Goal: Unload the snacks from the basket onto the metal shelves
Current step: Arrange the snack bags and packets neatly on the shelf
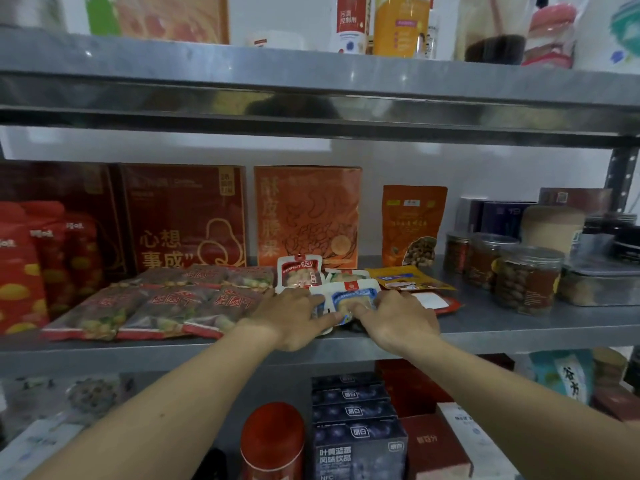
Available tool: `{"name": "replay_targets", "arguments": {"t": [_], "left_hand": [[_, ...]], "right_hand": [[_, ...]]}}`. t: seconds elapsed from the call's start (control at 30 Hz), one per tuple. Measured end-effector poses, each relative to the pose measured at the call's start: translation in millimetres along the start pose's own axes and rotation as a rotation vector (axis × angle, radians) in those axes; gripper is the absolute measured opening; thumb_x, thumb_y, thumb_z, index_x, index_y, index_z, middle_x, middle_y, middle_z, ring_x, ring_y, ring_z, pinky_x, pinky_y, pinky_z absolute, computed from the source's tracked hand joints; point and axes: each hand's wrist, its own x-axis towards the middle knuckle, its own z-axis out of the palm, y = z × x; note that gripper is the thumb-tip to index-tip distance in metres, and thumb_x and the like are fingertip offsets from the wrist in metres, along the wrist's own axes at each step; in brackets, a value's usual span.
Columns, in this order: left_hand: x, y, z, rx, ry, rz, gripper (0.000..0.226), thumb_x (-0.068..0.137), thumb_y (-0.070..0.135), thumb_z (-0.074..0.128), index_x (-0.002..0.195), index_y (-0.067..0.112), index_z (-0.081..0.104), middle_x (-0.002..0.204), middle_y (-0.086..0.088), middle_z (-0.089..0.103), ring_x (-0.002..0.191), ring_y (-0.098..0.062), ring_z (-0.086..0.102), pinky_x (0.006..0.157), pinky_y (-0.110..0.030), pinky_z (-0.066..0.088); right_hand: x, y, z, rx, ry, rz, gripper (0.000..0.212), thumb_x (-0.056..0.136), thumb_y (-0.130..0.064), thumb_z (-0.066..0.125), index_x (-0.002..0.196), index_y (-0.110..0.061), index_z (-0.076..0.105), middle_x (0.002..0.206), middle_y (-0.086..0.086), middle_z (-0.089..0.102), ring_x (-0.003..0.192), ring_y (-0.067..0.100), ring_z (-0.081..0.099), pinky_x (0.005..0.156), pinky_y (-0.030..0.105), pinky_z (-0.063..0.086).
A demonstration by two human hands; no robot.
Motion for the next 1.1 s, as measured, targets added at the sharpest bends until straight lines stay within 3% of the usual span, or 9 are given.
{"name": "replay_targets", "arguments": {"t": [0.13, 0.4, 0.57, 0.8, 1.1], "left_hand": [[-0.5, 3.5, -2.0, 0.010, -0.002, -0.004, 0.078, 0.089, 0.076, 0.017, 0.146, 0.029, 0.039, 0.156, 0.001, 0.033, 0.144, -0.021, 0.026, 0.113, -0.049, 0.019], [-2.8, 5.4, -10.3, -0.023, 0.023, 0.010, 0.073, 0.090, 0.074, 0.020, 0.135, 0.026, 0.051, 0.148, 0.001, 0.042, 0.139, -0.022, 0.031, 0.113, -0.048, 0.022], [-0.7, 11.9, -23.7, 0.015, 0.120, 0.069, 0.073, 0.093, 0.070, 0.023, 0.149, 0.025, 0.036, 0.155, 0.002, 0.034, 0.142, -0.021, 0.030, 0.115, -0.044, 0.025], [10.5, 31.6, -35.4, -0.031, 0.167, 0.153, 0.063, 0.096, 0.064, 0.030, 0.149, 0.030, 0.035, 0.156, 0.003, 0.032, 0.143, -0.022, 0.030, 0.114, -0.047, 0.026], [63.6, 67.5, -46.7, -0.183, 0.237, 0.125, 0.063, 0.095, 0.055, 0.048, 0.149, 0.025, 0.035, 0.156, -0.002, 0.031, 0.142, -0.023, 0.030, 0.114, -0.044, 0.030]], "right_hand": [[5.4, 1.8, -0.2, -0.057, -0.033, -0.039, 0.071, 0.091, -0.071, 0.032, 0.131, -0.018, 0.057, 0.141, 0.011, 0.046, 0.129, 0.031, 0.043, 0.105, 0.045, 0.036], [9.5, 7.8, -9.7, -0.028, 0.072, -0.109, 0.071, 0.091, -0.072, 0.034, 0.121, -0.015, 0.063, 0.137, 0.012, 0.052, 0.125, 0.031, 0.046, 0.101, 0.043, 0.042], [4.8, 9.0, -34.5, -0.041, 0.162, -0.209, 0.063, 0.095, -0.064, 0.040, 0.134, -0.016, 0.055, 0.136, 0.009, 0.055, 0.125, 0.031, 0.049, 0.102, 0.042, 0.037], [14.0, 22.6, -52.8, -0.016, 0.139, -0.194, 0.070, 0.092, -0.065, 0.045, 0.143, -0.018, 0.045, 0.144, 0.009, 0.048, 0.129, 0.032, 0.047, 0.104, 0.045, 0.043], [81.6, 62.3, -70.5, 0.205, 0.128, -0.155, 0.043, 0.088, -0.051, 0.062, 0.118, -0.021, 0.059, 0.115, 0.001, 0.064, 0.100, 0.021, 0.061, 0.087, 0.037, 0.052]]}}
